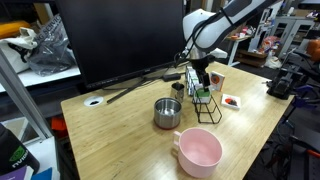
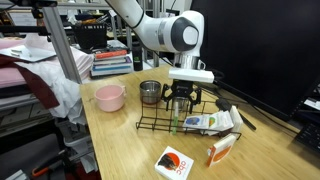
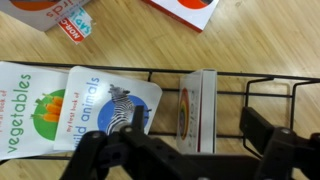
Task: Pick one booklet on the table and put it in the booklet holder
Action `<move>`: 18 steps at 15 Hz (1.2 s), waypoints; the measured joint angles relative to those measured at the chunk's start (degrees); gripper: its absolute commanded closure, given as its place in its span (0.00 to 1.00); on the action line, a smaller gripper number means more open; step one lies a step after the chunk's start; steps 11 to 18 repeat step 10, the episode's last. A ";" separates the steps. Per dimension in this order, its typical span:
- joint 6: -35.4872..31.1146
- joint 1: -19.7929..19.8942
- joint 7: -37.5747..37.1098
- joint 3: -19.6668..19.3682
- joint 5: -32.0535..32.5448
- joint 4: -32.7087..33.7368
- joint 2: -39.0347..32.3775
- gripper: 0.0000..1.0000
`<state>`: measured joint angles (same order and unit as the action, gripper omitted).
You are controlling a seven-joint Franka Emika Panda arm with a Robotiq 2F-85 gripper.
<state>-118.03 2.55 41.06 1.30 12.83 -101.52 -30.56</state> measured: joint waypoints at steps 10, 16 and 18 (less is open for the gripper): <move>2.12 -1.88 -2.86 0.11 0.68 -4.85 9.06 0.00; 2.12 -1.88 -2.86 0.11 0.68 -4.85 9.06 0.00; 2.12 -1.88 -2.86 0.11 0.68 -4.85 9.06 0.00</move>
